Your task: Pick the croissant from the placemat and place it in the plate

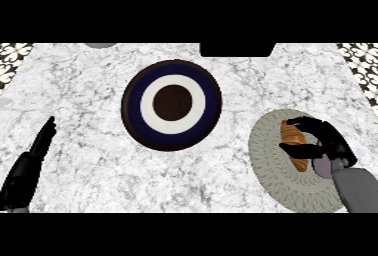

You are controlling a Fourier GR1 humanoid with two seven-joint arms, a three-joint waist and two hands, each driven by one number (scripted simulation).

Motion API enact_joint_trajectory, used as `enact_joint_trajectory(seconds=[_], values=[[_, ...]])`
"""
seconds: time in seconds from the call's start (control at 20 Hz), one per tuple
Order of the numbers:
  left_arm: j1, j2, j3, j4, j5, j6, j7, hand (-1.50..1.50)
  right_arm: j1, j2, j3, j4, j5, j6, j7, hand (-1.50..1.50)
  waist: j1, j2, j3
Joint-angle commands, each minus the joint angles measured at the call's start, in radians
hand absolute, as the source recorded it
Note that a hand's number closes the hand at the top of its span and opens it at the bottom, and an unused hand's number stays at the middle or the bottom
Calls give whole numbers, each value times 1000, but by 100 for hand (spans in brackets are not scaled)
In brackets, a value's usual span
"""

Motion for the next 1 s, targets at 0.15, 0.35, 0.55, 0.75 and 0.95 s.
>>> enact_joint_trajectory(seconds=[0.15,0.35,0.55,0.75,0.95], values=[[60,-61,1,3,-56,7,-58,0,-10,17,-33,61,49,-6,-83,150,3,4,6],[46,-15,31,-123,-21,-53,48,0,22,19,-16,29,129,-93,-46,150,3,2,6],[12,-28,43,14,-32,-25,-17,0,144,82,137,-78,378,-326,50,150,-15,-1,3],[17,-53,29,-4,-40,-11,-5,0,215,59,160,-159,550,-485,150,150,-17,-2,3],[31,-44,32,5,-44,-27,-36,0,316,90,183,-335,671,-596,232,150,-15,-1,4]])
